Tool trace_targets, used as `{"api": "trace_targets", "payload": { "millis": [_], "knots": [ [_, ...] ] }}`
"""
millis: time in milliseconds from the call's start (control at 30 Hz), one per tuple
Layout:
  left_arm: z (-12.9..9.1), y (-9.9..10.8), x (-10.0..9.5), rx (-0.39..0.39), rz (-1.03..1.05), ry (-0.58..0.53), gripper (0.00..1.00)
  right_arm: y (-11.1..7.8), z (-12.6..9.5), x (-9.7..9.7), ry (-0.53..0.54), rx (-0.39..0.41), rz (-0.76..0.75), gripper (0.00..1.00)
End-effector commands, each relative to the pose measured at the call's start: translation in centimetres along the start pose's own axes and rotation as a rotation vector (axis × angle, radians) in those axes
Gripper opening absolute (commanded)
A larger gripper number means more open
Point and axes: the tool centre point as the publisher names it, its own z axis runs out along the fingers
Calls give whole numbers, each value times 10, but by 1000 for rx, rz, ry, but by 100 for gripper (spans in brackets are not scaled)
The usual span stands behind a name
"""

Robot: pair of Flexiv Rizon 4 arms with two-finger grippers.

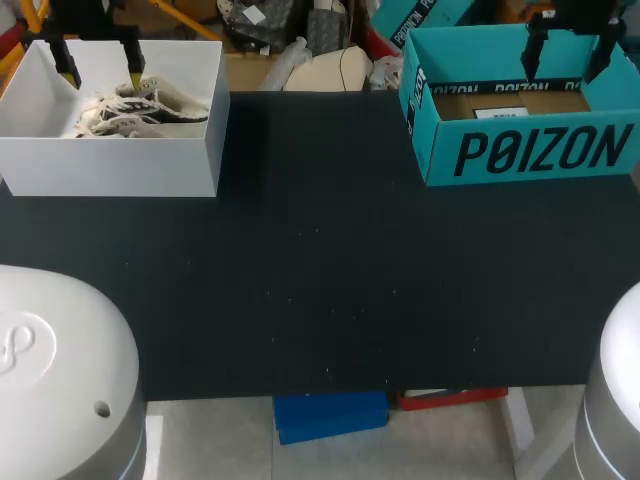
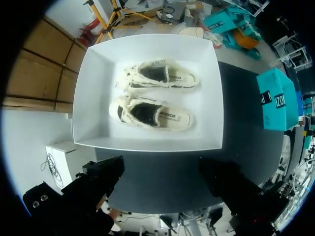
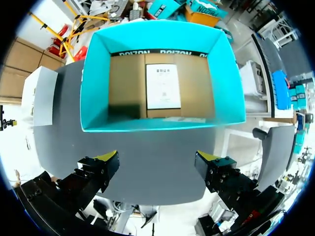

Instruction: Take the shoe out of the shoebox, open the shoe tongue, remove and reinsert the insole, then place the shoe into the shoebox

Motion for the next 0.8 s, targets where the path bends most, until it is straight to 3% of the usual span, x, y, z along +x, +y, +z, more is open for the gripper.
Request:
{"api": "trace_targets", "payload": {
  "millis": [33, 100, 267, 800],
  "knots": [
    [-2, 2, 1, 21, 109, 7, 100, 0, 0, 0, 0, 0, 0, 100],
    [-9, 5, 2, 50, 320, 27, 100, 0, 0, 0, 0, 0, 0, 100],
    [-23, 11, 6, 283, 857, 15, 100, 0, 0, 0, 0, 0, 0, 100],
    [-23, 11, 6, 283, 857, 15, 100, 0, 0, 0, 0, 0, 0, 100]
  ]
}}
